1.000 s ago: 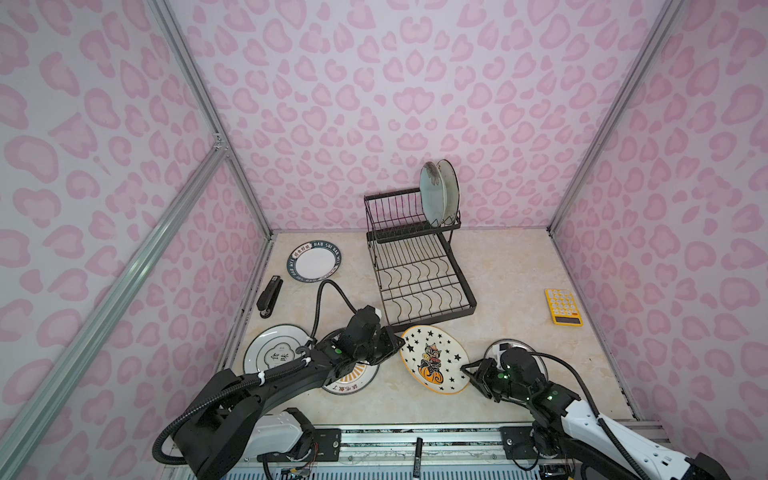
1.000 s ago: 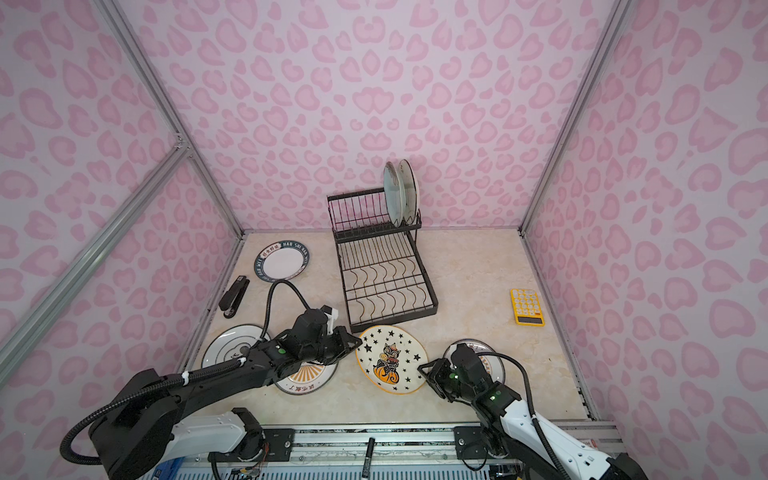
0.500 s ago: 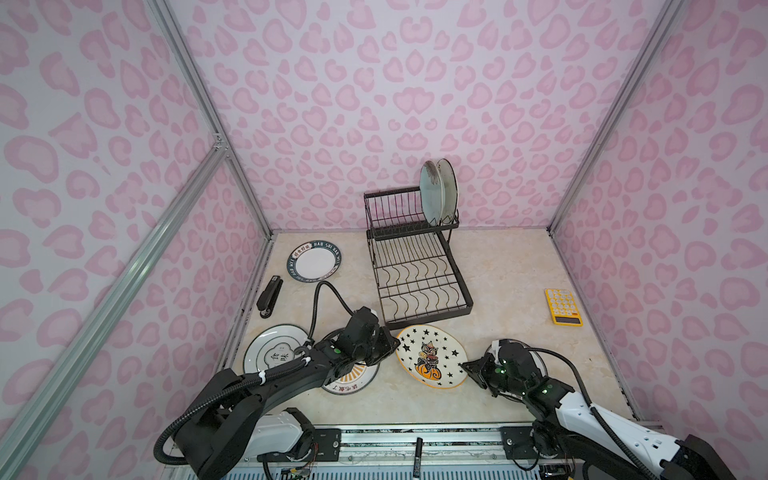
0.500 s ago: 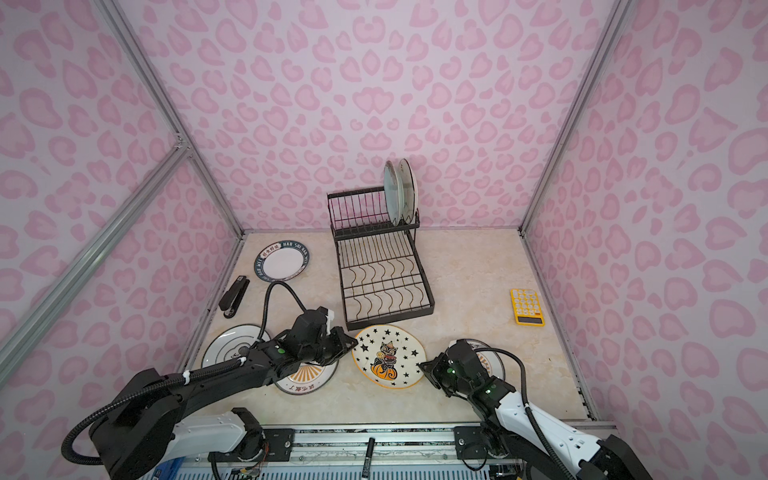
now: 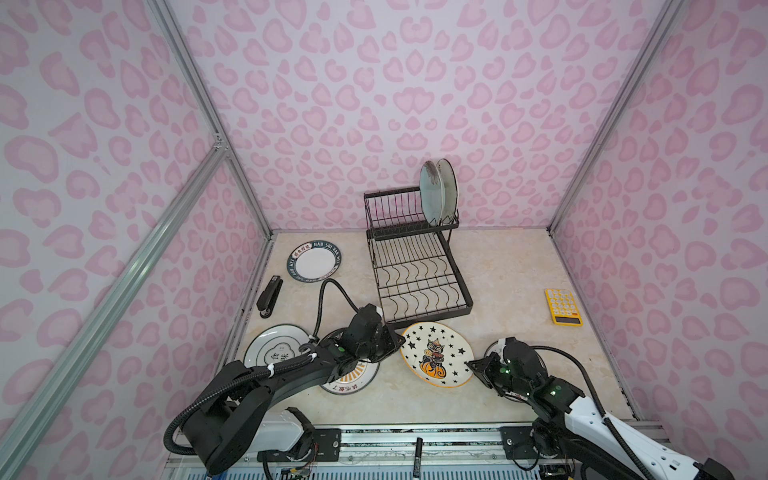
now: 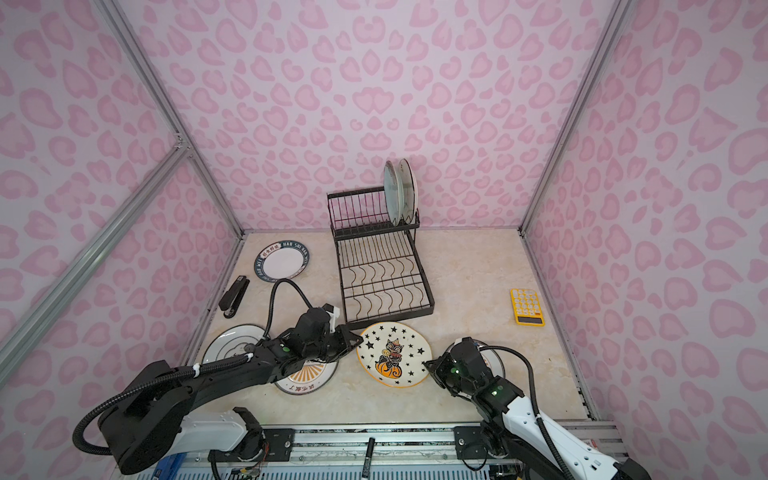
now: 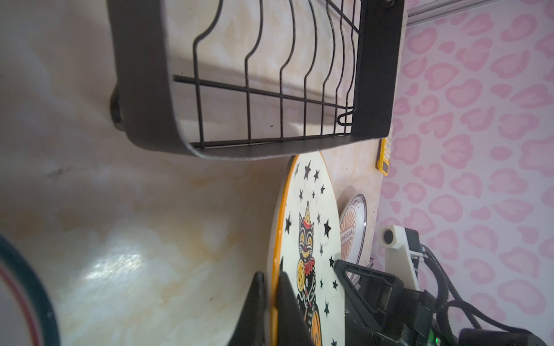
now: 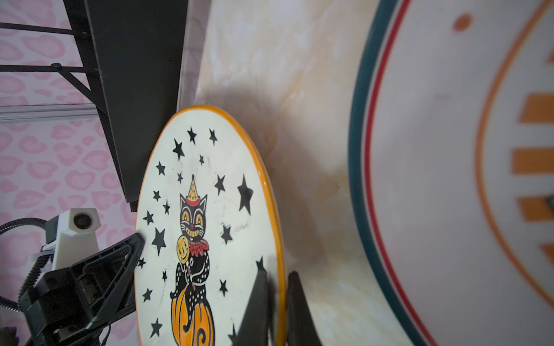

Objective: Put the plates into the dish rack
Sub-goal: 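Close the right gripper on the cat plate's rim opposite the left gripper, then lift the cat plate upright with both grippers toward the rack's near end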

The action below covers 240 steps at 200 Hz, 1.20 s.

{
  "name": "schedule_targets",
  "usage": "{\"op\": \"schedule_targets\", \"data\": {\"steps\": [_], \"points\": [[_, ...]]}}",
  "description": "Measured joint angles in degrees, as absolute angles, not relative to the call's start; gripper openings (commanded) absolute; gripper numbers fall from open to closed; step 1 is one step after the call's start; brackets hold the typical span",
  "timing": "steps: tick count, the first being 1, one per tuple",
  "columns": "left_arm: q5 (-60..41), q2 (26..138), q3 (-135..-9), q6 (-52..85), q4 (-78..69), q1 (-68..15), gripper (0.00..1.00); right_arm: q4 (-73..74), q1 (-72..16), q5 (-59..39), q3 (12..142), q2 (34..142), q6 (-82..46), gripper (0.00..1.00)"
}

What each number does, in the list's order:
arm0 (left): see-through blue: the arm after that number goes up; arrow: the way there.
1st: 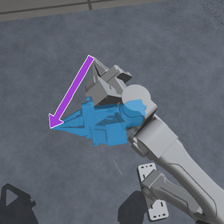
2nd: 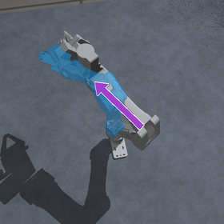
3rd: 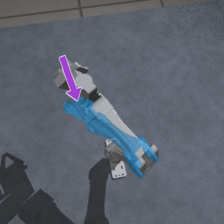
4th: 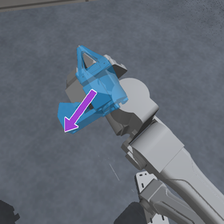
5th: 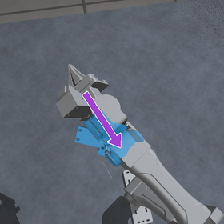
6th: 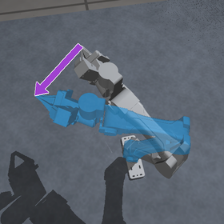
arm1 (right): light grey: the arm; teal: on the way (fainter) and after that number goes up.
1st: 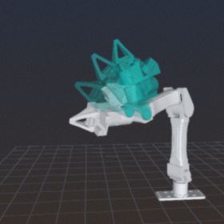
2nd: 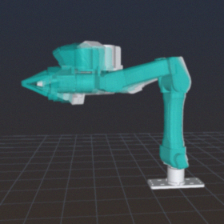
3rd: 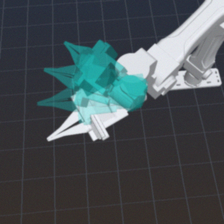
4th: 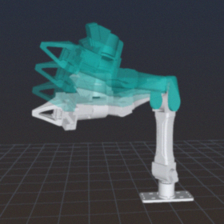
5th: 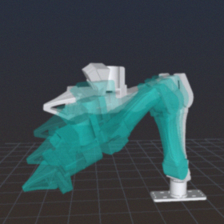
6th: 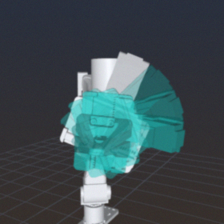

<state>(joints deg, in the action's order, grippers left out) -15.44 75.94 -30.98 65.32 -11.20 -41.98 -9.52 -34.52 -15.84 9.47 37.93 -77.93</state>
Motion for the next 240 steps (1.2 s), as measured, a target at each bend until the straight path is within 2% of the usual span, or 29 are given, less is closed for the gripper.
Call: {"op": "schedule_targets", "data": {"steps": [45, 156, 240], "points": [[-14.6, 75.9, -31.7, 64.7, -11.2, -43.5, 0.04, -13.8, -34.5, -14.0, 10.4, 34.2, -76.7, 0.0], [-11.1, 71.2, -32.8, 61.9, -10.8, -44.8, 0.04, -18.3, -34.4, -10.5, 16.6, 33.2, -70.6, 0.0], [-6.0, 68.4, -34.7, 59.3, -7.9, -44.4, 0.04, -16.5, -34.4, -8.3, 24.5, 42.8, -63.0, 0.0]]}}
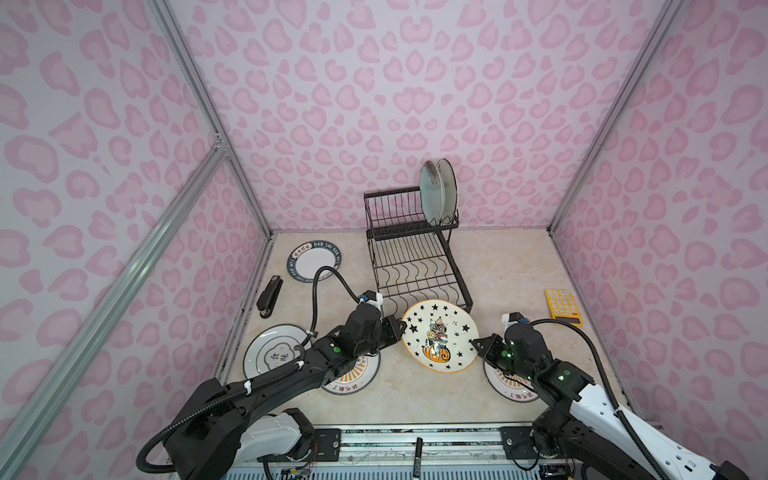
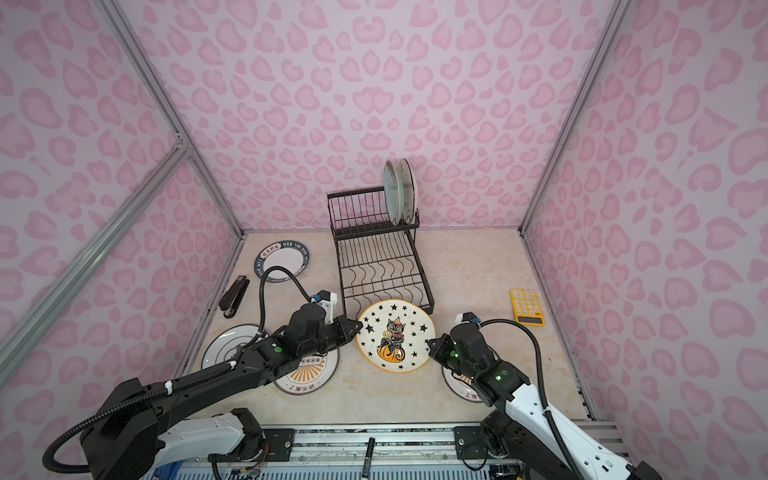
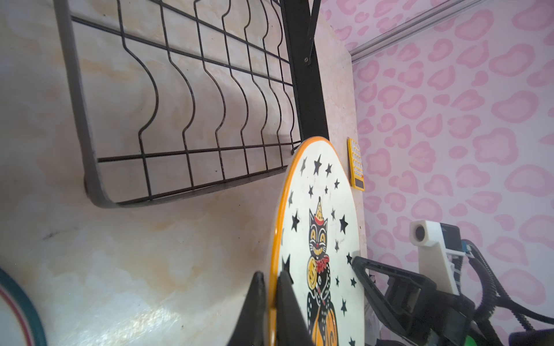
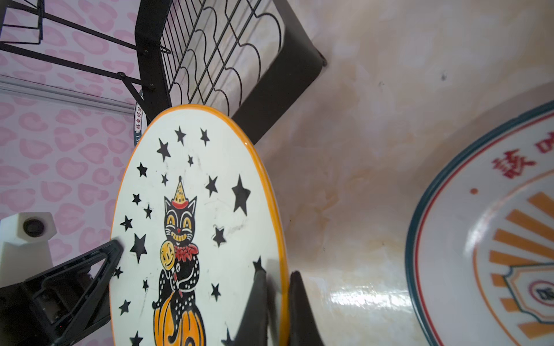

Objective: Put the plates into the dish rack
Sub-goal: 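Lift the cat plate upright with both grippers toward the rack's near end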

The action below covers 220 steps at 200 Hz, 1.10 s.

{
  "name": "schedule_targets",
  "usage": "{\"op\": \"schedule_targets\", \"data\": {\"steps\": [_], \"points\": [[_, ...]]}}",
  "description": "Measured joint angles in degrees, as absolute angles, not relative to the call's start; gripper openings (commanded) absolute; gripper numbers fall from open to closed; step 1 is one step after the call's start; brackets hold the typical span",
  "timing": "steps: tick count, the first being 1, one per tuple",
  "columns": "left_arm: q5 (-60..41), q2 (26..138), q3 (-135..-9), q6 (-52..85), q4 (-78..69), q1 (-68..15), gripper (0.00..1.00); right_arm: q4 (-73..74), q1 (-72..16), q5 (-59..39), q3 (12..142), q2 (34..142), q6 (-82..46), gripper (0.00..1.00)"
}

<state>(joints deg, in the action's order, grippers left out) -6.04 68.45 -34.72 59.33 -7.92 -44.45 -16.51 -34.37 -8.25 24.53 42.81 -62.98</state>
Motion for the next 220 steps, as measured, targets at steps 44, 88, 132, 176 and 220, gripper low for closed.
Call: {"op": "schedule_targets", "data": {"steps": [44, 88, 132, 176, 220], "points": [[-6.0, 66.9, -34.7, 57.6, -6.3, -41.0, 0.04, -11.4, -34.4, -7.9, 28.5, 49.5, -58.1, 0.0], [-7.4, 65.5, -34.7, 53.8, -6.1, -35.5, 0.04, -2.4, -34.4, -8.5, 31.7, 58.2, -53.3, 0.0], [-6.2, 65.5, -33.8, 51.3, -6.0, -32.1, 0.04, 6.8, -35.4, -9.1, 33.8, 69.0, -52.2, 0.0], [-3.4, 65.7, -33.4, 51.0, -5.6, -30.9, 0.04, 12.1, -36.9, -7.7, 35.5, 75.0, -52.2, 0.0], [-2.9, 65.6, -33.3, 51.1, -5.7, -29.9, 0.06, 15.7, -37.2, -7.5, 35.7, 76.9, -53.6, 0.0]]}}
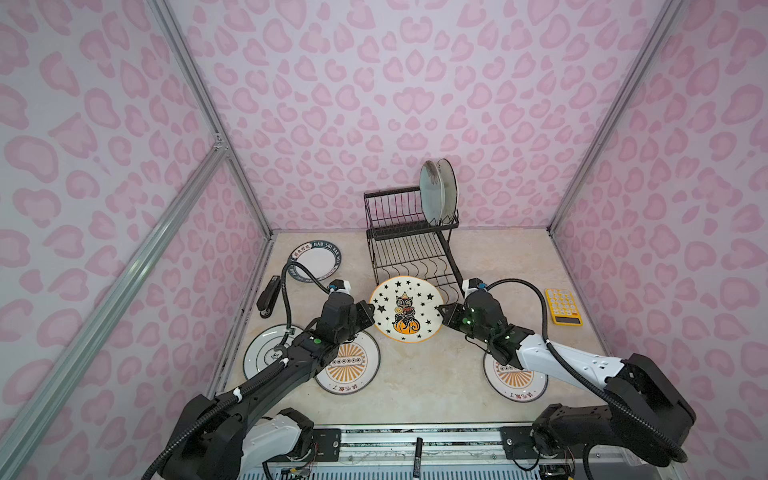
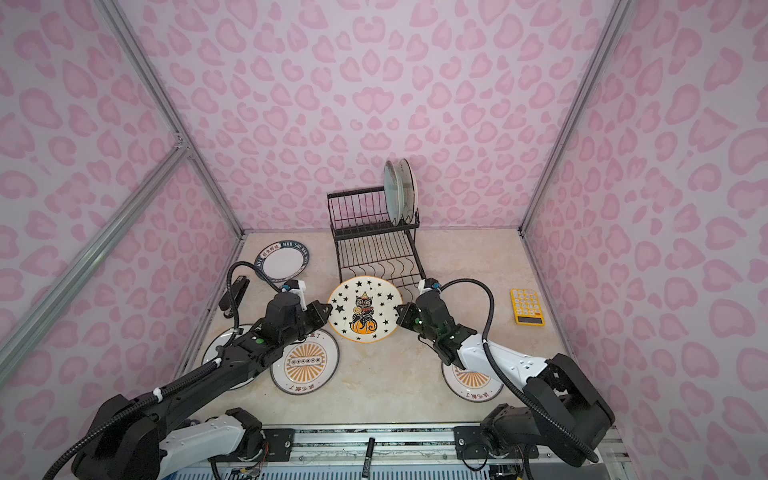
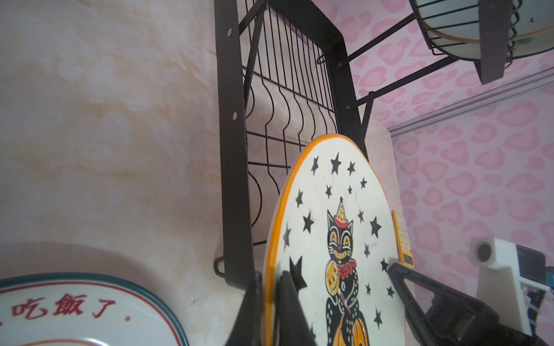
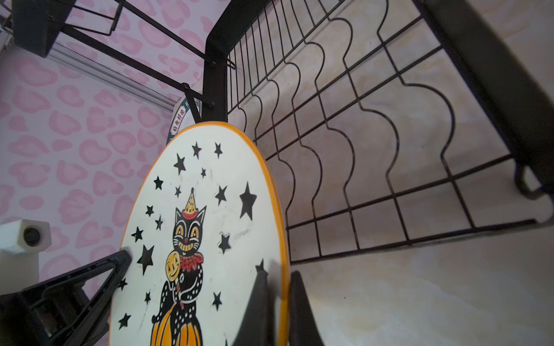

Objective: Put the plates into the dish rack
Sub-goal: 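Lift the cat plate upright with both grippers toward the rack's near end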

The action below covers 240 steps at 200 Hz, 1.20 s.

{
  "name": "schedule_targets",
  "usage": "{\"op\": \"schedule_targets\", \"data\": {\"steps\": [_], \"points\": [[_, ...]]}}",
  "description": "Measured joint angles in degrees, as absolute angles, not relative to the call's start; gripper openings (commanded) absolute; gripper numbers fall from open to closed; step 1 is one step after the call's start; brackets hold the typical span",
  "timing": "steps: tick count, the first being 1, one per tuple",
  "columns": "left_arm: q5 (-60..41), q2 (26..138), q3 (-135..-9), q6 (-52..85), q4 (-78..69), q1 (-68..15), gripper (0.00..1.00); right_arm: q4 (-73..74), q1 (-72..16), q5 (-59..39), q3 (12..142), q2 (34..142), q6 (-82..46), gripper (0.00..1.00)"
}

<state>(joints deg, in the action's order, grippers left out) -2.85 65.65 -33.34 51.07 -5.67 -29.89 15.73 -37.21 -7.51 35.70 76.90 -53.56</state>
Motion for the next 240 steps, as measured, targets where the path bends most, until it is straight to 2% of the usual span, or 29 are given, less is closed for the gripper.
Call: {"op": "schedule_targets", "data": {"steps": [51, 70, 112, 173, 240], "points": [[-2.5, 64.9, -33.4, 51.1, -5.7, -29.3, 0.1, 18.8, -37.2, -7.5, 36.3, 78.3, -53.9, 0.0], [-2.4, 64.7, -33.5, 51.1, -5.7, -29.3, 0.04, 20.3, -37.2, -7.5, 36.3, 79.0, -54.3, 0.0], [-2.3, 64.7, -34.8, 51.1, -5.7, -29.2, 0.04, 25.2, -36.0, -8.0, 36.0, 80.1, -56.9, 0.0], [-3.8, 67.1, -36.1, 50.9, -5.6, -27.9, 0.21, 37.2, -32.6, -13.6, 35.4, 80.9, -60.4, 0.0], [-7.1, 71.0, -36.1, 51.2, -5.3, -27.3, 0.23, 45.3, -31.3, -16.5, 35.3, 84.0, -61.4, 0.0]]}}
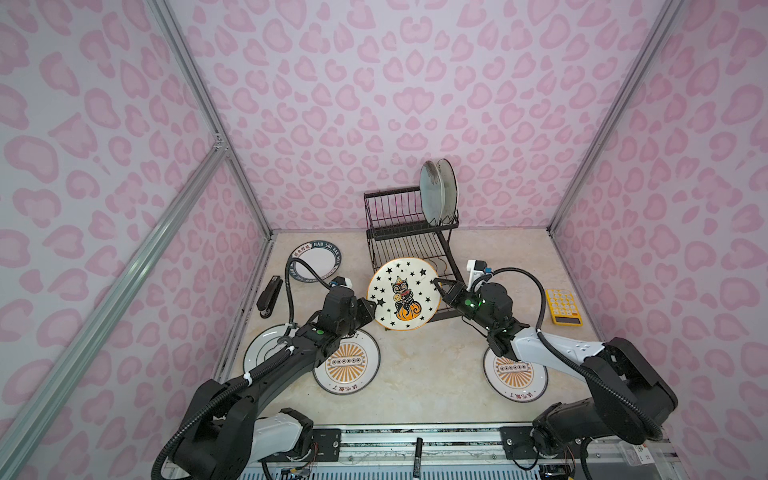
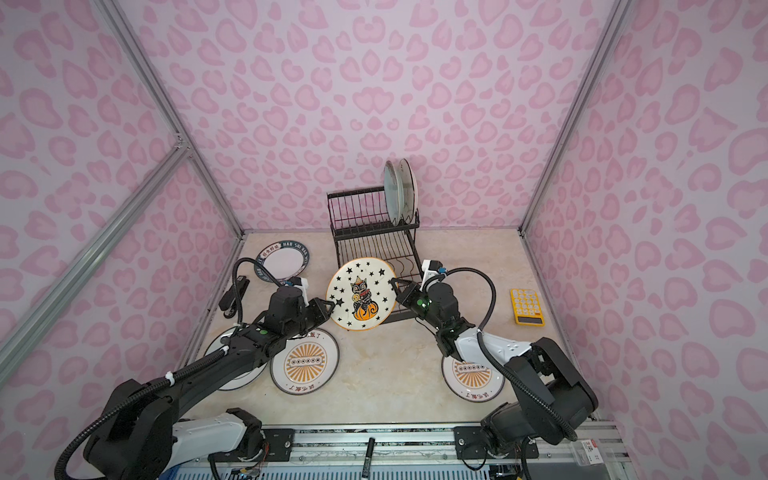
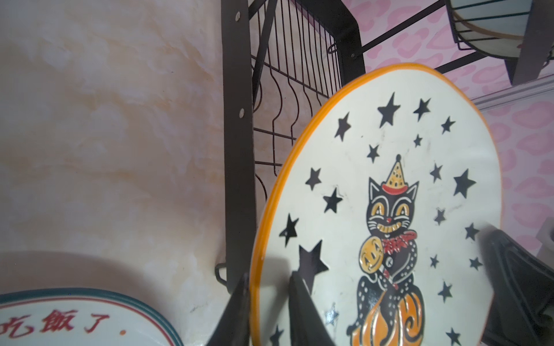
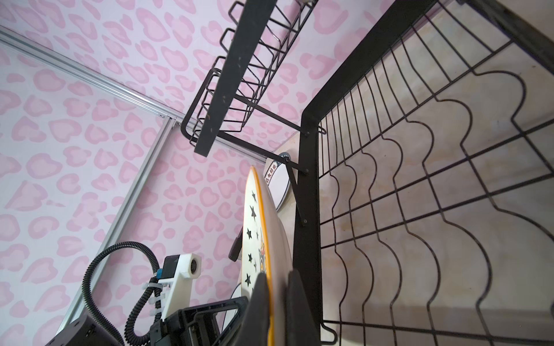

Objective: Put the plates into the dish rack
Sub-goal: 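Lift the cat plate upright with both grippers toward the rack's near end, then carry the upright cat plate with both grippers over the rack's near slots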

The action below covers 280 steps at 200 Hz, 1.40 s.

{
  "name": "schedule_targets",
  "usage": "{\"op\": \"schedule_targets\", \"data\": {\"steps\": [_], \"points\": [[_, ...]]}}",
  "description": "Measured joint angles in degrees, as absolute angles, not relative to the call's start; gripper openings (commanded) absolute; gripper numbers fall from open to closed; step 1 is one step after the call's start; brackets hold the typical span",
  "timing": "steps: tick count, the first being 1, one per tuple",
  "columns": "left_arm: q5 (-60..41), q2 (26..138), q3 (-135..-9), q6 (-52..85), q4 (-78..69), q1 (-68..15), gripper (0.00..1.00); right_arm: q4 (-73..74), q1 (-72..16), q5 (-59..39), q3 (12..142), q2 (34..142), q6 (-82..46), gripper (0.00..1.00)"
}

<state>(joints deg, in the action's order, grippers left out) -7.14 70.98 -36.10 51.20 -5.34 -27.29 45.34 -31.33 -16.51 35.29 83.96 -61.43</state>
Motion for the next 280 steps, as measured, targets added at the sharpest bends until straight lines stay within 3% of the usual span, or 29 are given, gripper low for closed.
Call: {"op": "schedule_targets", "data": {"steps": [79, 177, 195, 236, 272, 280], "points": [[-8.1, 72.5, -36.2, 50.8, -5.3, -26.5, 0.22, 48.1, -30.6, -17.3, 35.0, 87.2, -63.0, 0.0], [-7.2, 73.4, -37.6, 48.6, -3.1, -26.0, 0.04, 35.9, -30.0, -19.2, 37.6, 89.6, -61.0, 0.0], [-7.1, 73.8, -37.7, 48.5, -2.7, -26.0, 0.04, 33.0, -30.0, -19.8, 38.2, 89.6, -60.8, 0.13], [-10.9, 74.7, -37.9, 48.5, -5.4, -26.0, 0.04, 30.5, -30.2, -26.0, 39.1, 89.8, -60.5, 0.22], [-12.2, 75.5, -38.0, 48.5, -7.4, -26.0, 0.04, 30.5, -30.2, -28.8, 39.7, 90.2, -60.8, 0.21], [-12.2, 75.5, -38.0, 48.5, -7.4, -26.0, 0.04, 30.5, -30.2, -28.9, 39.7, 90.3, -60.9, 0.12]]}}
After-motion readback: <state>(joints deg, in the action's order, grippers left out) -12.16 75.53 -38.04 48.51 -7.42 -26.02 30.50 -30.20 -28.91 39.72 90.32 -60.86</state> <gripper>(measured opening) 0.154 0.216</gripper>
